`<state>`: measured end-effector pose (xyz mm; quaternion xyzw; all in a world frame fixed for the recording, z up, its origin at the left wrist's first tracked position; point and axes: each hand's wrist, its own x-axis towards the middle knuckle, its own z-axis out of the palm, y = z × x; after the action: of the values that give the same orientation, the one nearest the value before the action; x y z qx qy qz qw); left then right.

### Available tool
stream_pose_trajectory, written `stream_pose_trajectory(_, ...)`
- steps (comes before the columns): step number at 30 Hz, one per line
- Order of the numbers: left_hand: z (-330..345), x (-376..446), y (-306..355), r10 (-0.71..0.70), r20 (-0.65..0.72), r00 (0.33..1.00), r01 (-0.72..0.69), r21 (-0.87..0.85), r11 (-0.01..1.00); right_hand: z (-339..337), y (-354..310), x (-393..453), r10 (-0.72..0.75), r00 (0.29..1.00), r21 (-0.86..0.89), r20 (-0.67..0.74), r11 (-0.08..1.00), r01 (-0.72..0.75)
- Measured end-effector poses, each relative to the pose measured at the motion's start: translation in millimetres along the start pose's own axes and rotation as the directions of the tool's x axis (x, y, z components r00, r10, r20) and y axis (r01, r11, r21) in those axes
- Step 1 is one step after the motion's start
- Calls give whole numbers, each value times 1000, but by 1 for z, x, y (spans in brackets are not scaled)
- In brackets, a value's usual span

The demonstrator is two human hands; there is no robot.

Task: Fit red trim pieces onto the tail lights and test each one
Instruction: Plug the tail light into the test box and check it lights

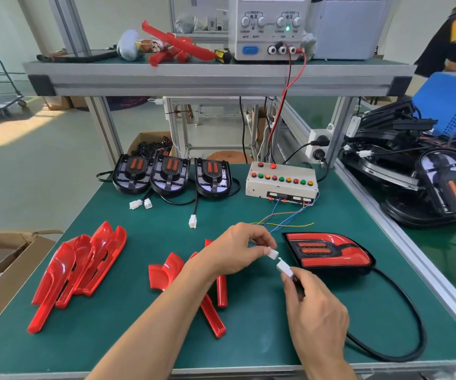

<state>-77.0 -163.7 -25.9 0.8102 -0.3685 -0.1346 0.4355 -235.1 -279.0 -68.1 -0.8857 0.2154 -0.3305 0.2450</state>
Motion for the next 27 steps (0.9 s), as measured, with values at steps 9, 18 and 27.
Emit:
stream_pose_trajectory(9, 1, 3, -3, 1, -2, 1000, -1, 12, 1000, -3, -8, 9, -135, 987, -17, -81, 991, 134)
stream_pose_trajectory(18, -5, 4, 0, -6, -15, 1000, 6, -19, 1000, -13, -9, 29, -192, 981, -59, -19, 980, 190)
stream_pose_trajectory(27, -9, 2, 9, -31, -19, 999, 30, -38, 999, -9, -7, 37, -318, 948, -166, -7, 935, 312)
